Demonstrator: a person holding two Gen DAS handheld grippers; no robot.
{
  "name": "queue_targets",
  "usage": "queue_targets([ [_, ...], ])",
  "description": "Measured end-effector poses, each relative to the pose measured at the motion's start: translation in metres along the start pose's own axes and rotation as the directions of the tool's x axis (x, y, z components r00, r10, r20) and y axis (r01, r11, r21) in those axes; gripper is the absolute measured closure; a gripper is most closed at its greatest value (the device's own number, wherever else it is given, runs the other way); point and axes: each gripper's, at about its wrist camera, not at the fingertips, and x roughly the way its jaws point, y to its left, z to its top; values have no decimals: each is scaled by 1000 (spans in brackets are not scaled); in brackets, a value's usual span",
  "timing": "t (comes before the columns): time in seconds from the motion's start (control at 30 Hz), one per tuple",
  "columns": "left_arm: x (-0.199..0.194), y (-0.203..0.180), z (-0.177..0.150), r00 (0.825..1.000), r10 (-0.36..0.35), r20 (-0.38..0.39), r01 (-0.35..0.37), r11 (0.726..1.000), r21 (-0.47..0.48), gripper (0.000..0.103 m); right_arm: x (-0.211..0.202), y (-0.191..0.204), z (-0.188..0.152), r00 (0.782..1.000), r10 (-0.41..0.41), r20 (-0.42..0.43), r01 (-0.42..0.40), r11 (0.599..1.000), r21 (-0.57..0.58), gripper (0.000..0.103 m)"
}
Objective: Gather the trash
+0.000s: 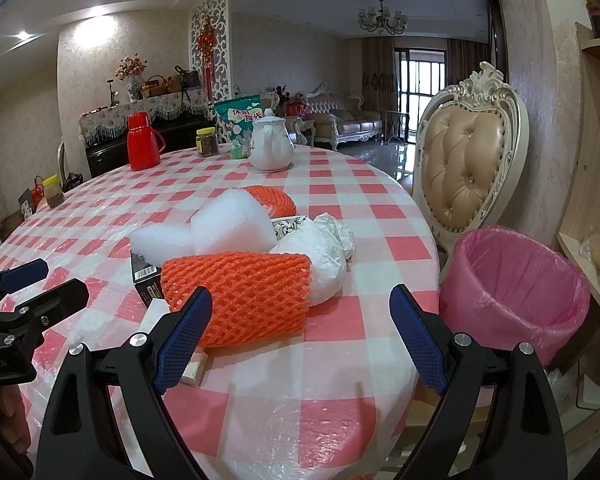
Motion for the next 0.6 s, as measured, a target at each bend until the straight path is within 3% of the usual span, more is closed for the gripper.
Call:
queue_targets([
  [0.6,-1,1,3,1000,-1,3,1,1000,-1,5,-1,-1,1,1000,0,-1,0,1000,1,18],
])
